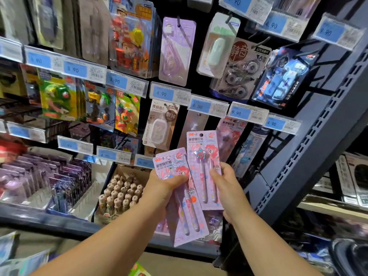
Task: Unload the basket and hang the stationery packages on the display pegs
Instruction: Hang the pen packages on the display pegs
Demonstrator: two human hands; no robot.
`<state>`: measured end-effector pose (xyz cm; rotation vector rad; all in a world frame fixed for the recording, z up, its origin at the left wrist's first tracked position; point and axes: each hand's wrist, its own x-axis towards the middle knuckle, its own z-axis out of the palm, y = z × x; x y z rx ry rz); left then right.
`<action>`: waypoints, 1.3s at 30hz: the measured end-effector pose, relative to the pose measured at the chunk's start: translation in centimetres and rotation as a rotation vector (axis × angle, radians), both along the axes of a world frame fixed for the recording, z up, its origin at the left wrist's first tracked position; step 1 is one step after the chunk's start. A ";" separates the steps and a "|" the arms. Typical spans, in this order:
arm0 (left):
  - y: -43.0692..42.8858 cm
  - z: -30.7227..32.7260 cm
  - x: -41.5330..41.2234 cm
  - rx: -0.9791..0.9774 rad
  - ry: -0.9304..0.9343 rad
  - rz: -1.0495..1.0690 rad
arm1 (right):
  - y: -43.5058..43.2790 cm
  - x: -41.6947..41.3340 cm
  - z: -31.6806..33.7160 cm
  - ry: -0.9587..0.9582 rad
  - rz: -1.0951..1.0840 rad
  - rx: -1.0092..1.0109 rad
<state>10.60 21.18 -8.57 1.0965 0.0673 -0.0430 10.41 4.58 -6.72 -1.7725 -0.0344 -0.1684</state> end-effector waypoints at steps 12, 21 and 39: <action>0.8 -0.1 1.1 -0.027 -0.053 0.046 | -3.1 1.3 1.0 -0.117 -0.241 0.162; 0.8 0.1 0.9 -0.047 -0.044 0.021 | -3.8 2.6 -0.2 -0.160 -0.275 0.128; 1.2 0.4 1.0 -0.063 0.001 -0.006 | -3.4 4.7 -0.1 -0.166 -0.411 0.162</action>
